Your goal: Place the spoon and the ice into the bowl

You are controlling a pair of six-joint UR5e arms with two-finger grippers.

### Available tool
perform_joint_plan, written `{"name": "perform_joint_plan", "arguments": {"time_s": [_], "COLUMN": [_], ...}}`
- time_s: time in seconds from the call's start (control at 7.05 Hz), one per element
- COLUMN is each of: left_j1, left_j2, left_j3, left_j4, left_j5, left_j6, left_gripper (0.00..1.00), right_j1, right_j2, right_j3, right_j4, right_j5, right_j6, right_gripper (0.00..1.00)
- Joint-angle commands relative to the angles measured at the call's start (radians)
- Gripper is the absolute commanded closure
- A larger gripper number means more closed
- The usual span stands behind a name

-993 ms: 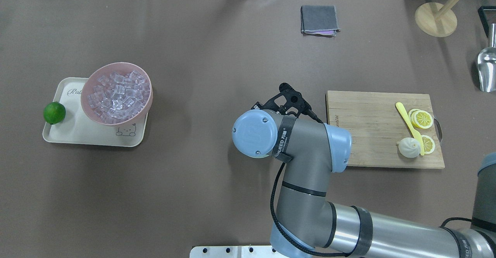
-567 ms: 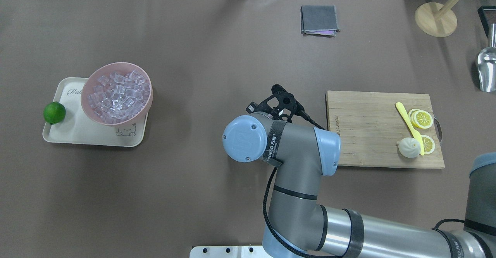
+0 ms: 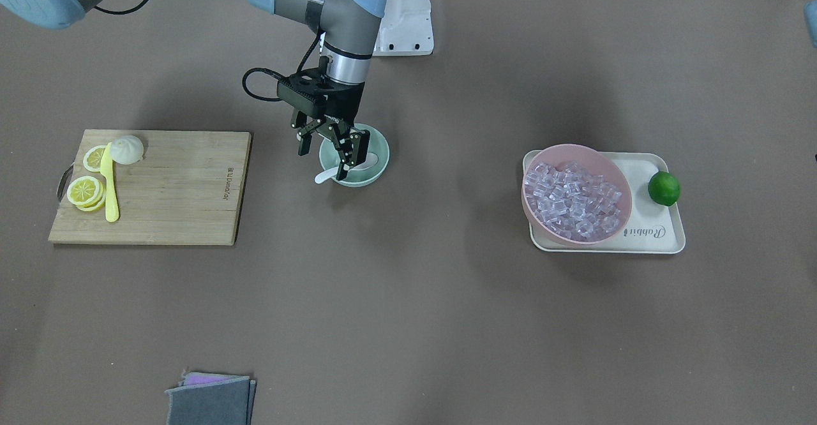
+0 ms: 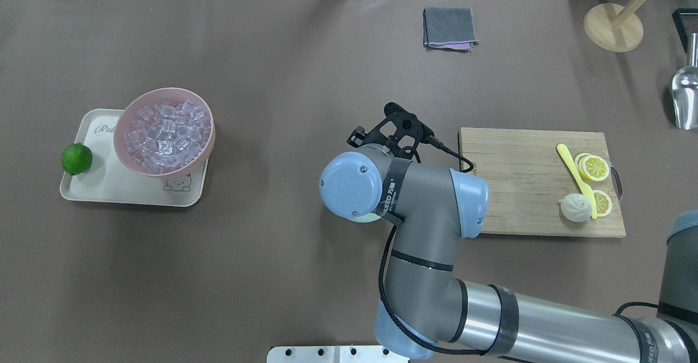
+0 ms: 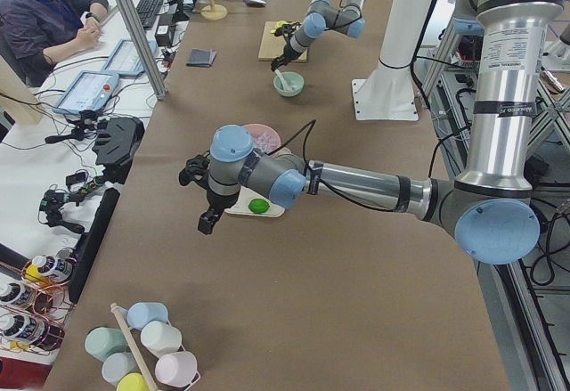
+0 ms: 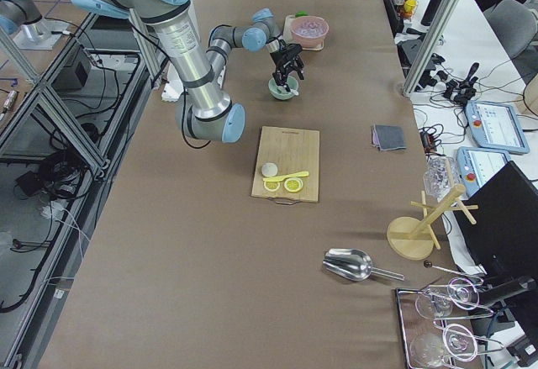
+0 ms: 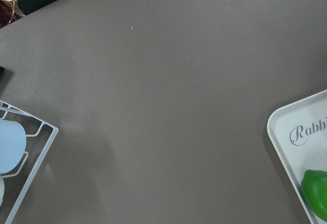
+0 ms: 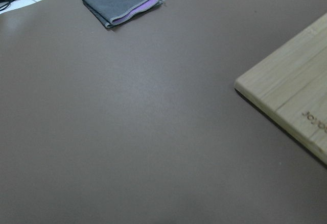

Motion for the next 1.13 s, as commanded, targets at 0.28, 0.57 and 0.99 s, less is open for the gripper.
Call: {"name": "perform_joint_plan", "arguments": {"time_s": [0.28,0.57,0.99], "left_j1": [-0.055,-0.06,-0.063], "left_j2": [0.155,0.149,0.169], "left_j3": [-0.001,0.011,0.023], "left_j4": [0.006,0.167,0.183], "left_j5": [0.006,0.019,-0.013], "left_j6": [0.019,0.036,0.038], "left_gripper": [0.01,0.01,0.01], "right_j1": [0.202,0.34,0.665], "right_j2": [-0.095,-0.162,-0.448], "right_j3": [0.143,0.186,0.176], "right_j4": [0.01,0.015,0.18], "right_j5": [0.237,0.421,0.772], "right_j6": [-0.435,-0.738,-1.409], "right_gripper": [0.0,0.0,0.0]}}
